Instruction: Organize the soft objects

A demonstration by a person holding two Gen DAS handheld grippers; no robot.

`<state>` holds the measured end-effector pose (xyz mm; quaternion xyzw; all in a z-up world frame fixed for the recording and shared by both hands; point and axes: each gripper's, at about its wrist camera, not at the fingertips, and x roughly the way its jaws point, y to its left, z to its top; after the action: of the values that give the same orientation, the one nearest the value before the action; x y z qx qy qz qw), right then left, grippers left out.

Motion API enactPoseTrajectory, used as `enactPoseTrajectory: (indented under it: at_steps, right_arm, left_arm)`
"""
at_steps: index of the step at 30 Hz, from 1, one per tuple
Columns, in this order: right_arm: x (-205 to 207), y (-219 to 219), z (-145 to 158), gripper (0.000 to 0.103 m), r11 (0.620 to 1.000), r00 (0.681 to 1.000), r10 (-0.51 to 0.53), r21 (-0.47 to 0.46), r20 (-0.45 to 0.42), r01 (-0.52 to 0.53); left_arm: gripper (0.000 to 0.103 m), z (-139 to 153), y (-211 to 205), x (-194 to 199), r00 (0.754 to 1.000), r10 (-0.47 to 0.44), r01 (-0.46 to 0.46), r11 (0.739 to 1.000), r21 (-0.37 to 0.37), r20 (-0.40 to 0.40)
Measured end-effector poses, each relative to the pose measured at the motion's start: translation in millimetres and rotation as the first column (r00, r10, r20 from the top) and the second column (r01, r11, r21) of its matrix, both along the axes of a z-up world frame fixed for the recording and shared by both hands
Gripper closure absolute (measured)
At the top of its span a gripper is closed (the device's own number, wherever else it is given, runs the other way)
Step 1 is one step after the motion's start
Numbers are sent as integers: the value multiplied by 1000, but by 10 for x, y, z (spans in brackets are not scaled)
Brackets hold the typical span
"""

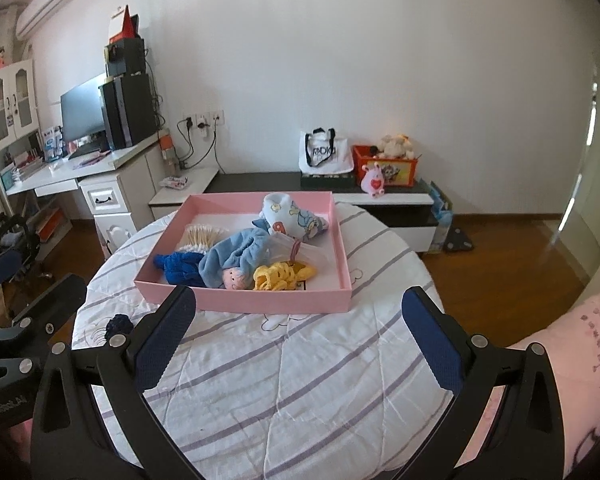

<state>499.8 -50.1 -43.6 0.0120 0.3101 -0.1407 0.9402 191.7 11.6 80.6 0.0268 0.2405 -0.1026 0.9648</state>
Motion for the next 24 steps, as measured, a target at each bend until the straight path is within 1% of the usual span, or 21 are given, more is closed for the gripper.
enactPoseTrajectory:
  at_steps: [7, 14, 24]
  right_arm:
    - [-267, 72, 161, 0, 1000, 998, -2, -8, 62, 2]
    - [-498, 157, 372, 0, 999, 990, 1, -37, 141, 5]
    - [-694, 272, 550, 0, 998, 980, 27, -62, 198, -15]
  left_arm:
    - [0, 136, 29, -422, 996, -1, 3, 1000, -14, 89]
    - [0, 208, 93, -754, 988, 3, 2, 999, -33, 156]
    - [0, 253, 154, -988, 976, 23, -12, 999, -52, 217]
